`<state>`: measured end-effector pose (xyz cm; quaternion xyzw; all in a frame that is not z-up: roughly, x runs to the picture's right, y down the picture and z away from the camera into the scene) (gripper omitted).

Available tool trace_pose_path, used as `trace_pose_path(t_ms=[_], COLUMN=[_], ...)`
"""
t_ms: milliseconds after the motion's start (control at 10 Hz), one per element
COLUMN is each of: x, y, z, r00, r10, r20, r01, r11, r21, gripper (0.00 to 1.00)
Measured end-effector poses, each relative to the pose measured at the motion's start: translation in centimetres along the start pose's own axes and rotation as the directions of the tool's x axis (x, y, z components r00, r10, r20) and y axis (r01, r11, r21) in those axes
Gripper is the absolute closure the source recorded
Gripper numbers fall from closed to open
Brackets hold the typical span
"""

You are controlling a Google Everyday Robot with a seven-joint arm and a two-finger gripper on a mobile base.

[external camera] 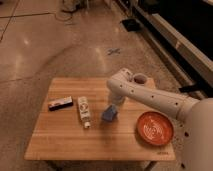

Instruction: Wipe the white sponge on the table

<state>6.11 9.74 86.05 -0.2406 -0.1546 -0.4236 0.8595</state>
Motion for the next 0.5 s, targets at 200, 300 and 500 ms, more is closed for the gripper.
trace_pose_path(t_ms=[200,300,500], x=[0.73,0.80,0.81], y=[-0.01,0.03,-0.01], z=[-0.73,-0.74,-0.76], r00=[1.000,1.000,1.000], r10=[0.011,0.012,0.012], r20=[-0.012,-0.014,-0.014], r01=[-0.011,-0.012,-0.011], r11=[1.000,1.000,1.000], r21=[0.008,0.008,0.009], gripper=[0.20,0.20,0.20])
